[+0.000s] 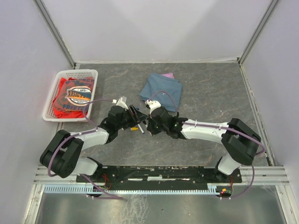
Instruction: Open the pen caps
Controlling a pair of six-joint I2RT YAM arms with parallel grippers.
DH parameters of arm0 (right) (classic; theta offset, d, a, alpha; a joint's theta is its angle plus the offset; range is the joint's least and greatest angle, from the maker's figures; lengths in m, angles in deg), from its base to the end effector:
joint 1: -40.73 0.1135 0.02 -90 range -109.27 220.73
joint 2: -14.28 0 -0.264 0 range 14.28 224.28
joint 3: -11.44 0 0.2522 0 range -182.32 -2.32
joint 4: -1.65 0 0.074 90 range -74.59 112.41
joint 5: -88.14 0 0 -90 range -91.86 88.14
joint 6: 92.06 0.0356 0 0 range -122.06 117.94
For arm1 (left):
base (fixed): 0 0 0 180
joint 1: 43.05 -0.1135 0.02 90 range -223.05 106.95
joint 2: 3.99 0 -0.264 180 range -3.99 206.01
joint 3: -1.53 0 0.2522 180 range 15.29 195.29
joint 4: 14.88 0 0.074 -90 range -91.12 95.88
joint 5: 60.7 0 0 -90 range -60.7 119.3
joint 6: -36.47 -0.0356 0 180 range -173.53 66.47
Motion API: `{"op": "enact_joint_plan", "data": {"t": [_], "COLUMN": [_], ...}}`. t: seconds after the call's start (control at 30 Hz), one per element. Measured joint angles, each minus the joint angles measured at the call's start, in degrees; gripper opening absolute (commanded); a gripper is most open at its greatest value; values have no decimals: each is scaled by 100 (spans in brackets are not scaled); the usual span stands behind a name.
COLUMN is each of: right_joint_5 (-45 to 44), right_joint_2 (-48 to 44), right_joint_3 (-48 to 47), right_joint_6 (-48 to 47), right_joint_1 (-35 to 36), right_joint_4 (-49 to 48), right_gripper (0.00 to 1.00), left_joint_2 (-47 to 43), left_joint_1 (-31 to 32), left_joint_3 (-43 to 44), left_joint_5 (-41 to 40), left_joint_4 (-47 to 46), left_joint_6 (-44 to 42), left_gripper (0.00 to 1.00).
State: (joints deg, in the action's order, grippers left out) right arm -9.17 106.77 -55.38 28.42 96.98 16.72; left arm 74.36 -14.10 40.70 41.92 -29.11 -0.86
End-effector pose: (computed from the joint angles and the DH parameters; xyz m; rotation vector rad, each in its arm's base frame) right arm 0.1935 0.2815 0.1967 -0.4586 2.3147 0.6330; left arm 0.2244 -0.1330 0.1669 -0.2972 2.1622 -1.0896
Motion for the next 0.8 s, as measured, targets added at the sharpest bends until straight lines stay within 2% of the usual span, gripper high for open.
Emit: {"op": "enact_joint_plan", "data": {"t": [0.5, 0.8], "right_joint_5": [120, 160], "right_joint_2": [-205, -234], "right_joint_3": [125, 192], "right_joint_6": [81, 120], "right_joint_1": [-61, -101], "right_joint_4": [-199, -295], "right_gripper": [1, 1], "left_joint_2": [188, 229], "left_joint_1": [-39, -76], "left_joint_3": [-192, -251], "left_joint_5": [275, 321], "left_joint_4": [-573, -739], "left_joint_6": [402, 452], "left_gripper": [45, 27]}}
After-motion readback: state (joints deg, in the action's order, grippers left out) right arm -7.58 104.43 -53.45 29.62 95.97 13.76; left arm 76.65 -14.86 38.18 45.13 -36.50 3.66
